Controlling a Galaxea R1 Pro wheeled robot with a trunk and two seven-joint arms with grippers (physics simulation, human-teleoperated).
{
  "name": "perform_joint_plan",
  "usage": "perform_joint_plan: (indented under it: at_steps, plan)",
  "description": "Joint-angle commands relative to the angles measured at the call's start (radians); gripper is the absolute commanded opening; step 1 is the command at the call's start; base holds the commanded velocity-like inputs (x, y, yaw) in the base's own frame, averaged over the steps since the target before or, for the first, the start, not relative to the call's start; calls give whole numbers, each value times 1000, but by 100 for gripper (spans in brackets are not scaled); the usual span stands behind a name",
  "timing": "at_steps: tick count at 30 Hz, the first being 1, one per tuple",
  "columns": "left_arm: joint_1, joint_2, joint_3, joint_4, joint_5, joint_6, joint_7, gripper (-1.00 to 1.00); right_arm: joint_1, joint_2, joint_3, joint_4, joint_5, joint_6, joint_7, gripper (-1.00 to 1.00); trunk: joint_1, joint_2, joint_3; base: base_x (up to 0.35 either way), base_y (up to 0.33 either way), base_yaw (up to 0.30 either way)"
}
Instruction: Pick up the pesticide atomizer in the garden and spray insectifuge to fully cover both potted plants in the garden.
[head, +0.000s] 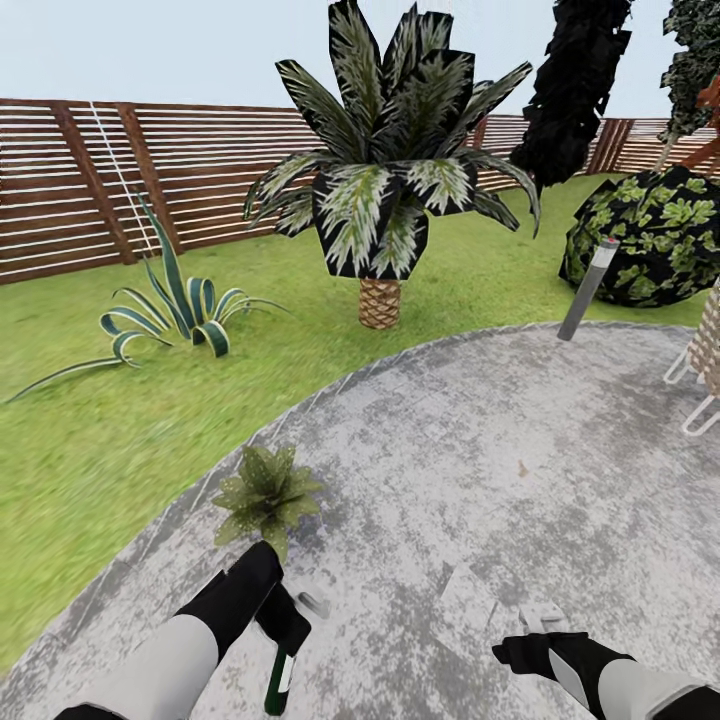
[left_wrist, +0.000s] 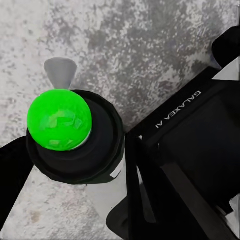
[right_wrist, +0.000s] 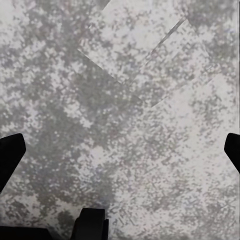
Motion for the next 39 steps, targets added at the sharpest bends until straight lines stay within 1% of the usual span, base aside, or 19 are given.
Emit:
perform_joint_plan:
  at_steps: [1, 4, 5, 7, 10, 14, 16, 20, 22, 27, 39]
  plan:
    - [0, -1, -1, -10, -12, 1, -10, -100, -1, 0, 9, 2, -11, 2, 5, 100, -4, 7, 4, 0, 0, 0]
    - [0, -24, -2, -22, -10, -49, -10, -100, -1, 0, 9, 2, -11, 2, 5, 100, -16, 28, 18, 0, 0, 0]
    - [0, -34, -2, -23, -10, -85, -10, -100, -1, 0, 9, 2, -11, 2, 5, 100, -19, 35, 23, 0, 0, 0]
    - [0, -42, -2, -24, -8, -120, -10, -100, -1, 0, 9, 2, -11, 2, 5, 100, -27, 49, 32, 0, 0, 0]
    - [0, -46, -2, -43, -6, -138, -10, -100, -1, 0, 9, 2, -11, 2, 5, 100, -39, 70, 46, 0, 0, 0]
    - [0, -61, -1, -60, -5, -151, -10, -100, -1, 0, 9, 2, -11, 2, 5, 100, -54, 98, 65, 0, 0, 0]
    - [-1, -63, -1, -90, -5, -155, -10, -100, -1, 0, 9, 2, -11, 2, 4, 100, -62, 112, 74, 0, 0, 0]
    - [-1, -64, 0, -181, -5, -157, -12, -100, -1, 0, 9, 2, -11, 2, 3, 100, -77, 140, 93, 0, 0, 0]
    - [-1, -64, -1, -201, -5, -158, -12, -100, -1, 0, 9, 2, -11, 2, 3, 100, -85, 154, 102, 0, 0, 0]
    - [0, -64, -1, -214, -5, -157, -14, -100, -1, 0, 9, 2, -11, 2, 3, 100, -104, 189, 125, 0, 0, 0]
    - [2, -61, 3, -211, -4, -158, -14, -100, -1, 0, 8, 1, -11, 2, 4, 100, -150, 273, 180, 0, 0, 0]
